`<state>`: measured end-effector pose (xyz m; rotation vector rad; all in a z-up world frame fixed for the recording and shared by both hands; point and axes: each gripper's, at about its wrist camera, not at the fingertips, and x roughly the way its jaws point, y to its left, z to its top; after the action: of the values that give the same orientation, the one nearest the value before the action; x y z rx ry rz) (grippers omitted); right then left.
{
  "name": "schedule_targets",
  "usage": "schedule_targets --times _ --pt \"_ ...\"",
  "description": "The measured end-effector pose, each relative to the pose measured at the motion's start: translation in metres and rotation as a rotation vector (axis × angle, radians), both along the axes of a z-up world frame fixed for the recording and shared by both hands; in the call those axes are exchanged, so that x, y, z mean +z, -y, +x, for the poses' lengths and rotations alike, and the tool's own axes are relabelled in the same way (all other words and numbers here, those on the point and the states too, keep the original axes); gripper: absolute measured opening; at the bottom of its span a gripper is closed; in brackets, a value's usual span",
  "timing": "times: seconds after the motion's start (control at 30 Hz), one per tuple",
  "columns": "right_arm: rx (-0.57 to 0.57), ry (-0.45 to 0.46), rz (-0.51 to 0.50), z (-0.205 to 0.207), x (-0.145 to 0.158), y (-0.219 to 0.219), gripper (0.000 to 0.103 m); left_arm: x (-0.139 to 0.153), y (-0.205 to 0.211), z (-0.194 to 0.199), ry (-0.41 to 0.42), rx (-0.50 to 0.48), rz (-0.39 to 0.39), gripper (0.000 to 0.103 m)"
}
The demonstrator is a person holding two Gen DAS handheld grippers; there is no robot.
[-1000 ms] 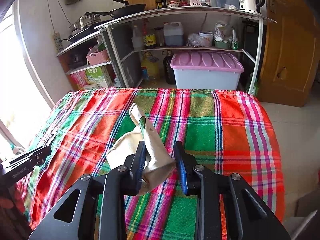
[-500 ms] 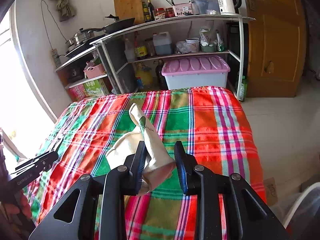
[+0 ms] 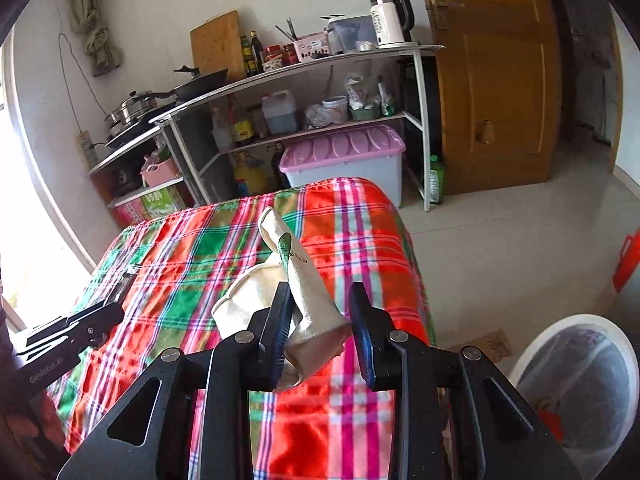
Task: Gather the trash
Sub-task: 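Carry the white cloth bag in the right gripper while the left gripper carries the wrapper to the bin, then open the right gripper over the bin while the left gripper releases the brown wrapper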
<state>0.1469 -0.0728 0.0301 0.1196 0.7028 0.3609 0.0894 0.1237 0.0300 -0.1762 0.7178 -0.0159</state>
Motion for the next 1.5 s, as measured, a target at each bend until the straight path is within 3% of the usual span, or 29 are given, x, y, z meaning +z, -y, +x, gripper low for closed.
schedule_targets --times 0.43,0.97,1.5 --pt "-0.194 0.006 0.004 -0.040 0.002 0.114 0.030 0.002 0.115 0.016 -0.008 -0.229 0.022 0.021" --pt "-0.437 -0.071 -0.057 -0.076 -0.030 0.249 0.030 -0.025 0.262 0.033 -0.099 -0.486 0.054 0.021" --pt "-0.498 -0.194 -0.132 -0.089 -0.071 0.290 0.032 -0.064 0.325 0.034 -0.204 -0.578 0.100 0.022"
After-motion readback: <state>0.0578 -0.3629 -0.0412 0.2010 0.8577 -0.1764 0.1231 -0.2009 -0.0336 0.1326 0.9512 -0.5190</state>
